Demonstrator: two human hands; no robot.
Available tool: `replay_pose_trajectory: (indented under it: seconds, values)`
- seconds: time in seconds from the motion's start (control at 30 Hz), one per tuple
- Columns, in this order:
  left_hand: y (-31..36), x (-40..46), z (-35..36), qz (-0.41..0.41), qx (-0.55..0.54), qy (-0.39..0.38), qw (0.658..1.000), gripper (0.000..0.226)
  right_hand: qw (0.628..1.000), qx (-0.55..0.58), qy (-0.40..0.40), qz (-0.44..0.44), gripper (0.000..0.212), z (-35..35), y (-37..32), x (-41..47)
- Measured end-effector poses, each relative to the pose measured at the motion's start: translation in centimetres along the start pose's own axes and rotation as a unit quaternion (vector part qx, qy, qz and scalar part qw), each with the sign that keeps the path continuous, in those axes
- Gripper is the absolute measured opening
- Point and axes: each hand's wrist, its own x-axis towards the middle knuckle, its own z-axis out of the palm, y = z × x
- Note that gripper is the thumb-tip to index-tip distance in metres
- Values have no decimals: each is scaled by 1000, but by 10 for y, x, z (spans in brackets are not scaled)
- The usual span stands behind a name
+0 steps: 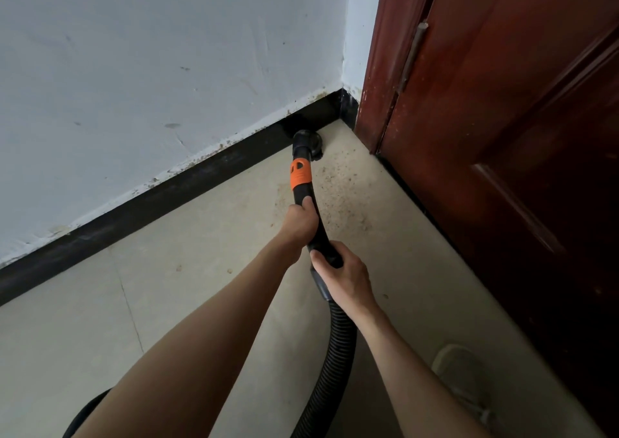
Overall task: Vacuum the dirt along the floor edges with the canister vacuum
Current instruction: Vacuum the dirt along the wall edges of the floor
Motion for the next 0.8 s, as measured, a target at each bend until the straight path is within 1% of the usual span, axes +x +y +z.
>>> replay_pose_trajectory:
  seconds: [0.2,0.37,0.6,0.8]
  values:
    - [19,15,14,14,22,-19,999,43,999,20,28,11,7,-10,-7,16]
    - [39,21,19,21,-7,-36,999,45,998,21,50,10,11,-17,-20,27]
    - [41,30,12,12,-24,-24,999,40,998,-35,47,20,26,-15,-39,22]
    - [33,13,3,-3,-29,-70,997,40,995,-57,67,41,33,-7,-46,-6]
